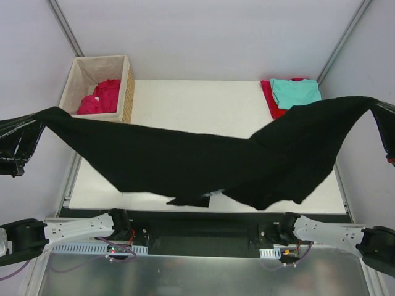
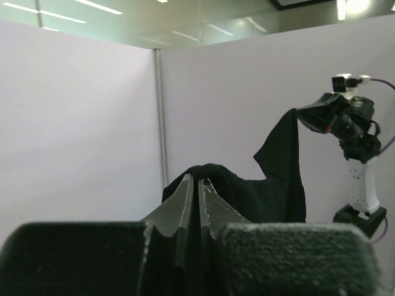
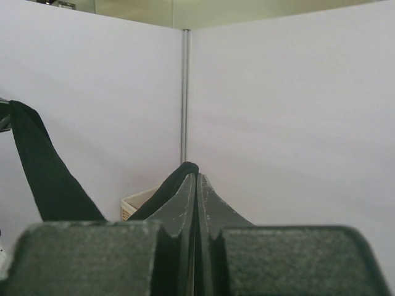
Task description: Fold and stack the t-shirts
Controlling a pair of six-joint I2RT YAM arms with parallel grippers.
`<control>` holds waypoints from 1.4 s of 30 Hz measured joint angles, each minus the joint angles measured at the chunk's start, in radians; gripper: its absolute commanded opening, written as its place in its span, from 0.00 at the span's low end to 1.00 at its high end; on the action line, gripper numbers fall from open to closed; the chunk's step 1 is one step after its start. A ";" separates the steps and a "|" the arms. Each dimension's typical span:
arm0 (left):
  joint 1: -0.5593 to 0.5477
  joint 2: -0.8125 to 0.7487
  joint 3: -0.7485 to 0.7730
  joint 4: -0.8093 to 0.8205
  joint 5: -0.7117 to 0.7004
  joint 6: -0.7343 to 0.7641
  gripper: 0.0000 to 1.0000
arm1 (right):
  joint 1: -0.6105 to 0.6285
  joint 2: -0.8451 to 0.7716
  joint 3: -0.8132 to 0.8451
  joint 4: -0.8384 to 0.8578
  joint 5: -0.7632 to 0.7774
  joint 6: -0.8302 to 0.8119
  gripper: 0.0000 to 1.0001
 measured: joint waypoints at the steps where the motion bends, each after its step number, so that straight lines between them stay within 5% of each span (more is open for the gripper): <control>1: 0.000 0.000 0.000 0.001 0.026 0.000 0.00 | 0.000 -0.005 -0.001 0.009 -0.018 -0.004 0.01; 16: 0.000 0.051 -0.022 0.012 0.193 0.000 0.00 | 0.000 -0.002 0.011 0.097 -0.076 -0.036 0.01; 30: 0.000 0.013 -0.640 0.239 -0.248 0.069 0.00 | -0.015 0.027 -0.597 0.253 0.190 -0.032 0.01; 38: 0.014 -0.003 -0.807 0.398 -0.456 0.154 0.00 | -0.377 0.085 -0.824 0.319 0.092 0.180 0.01; 42: 0.174 0.019 -0.821 0.441 -0.466 0.151 0.00 | -0.516 0.186 -0.846 0.362 0.000 0.274 0.01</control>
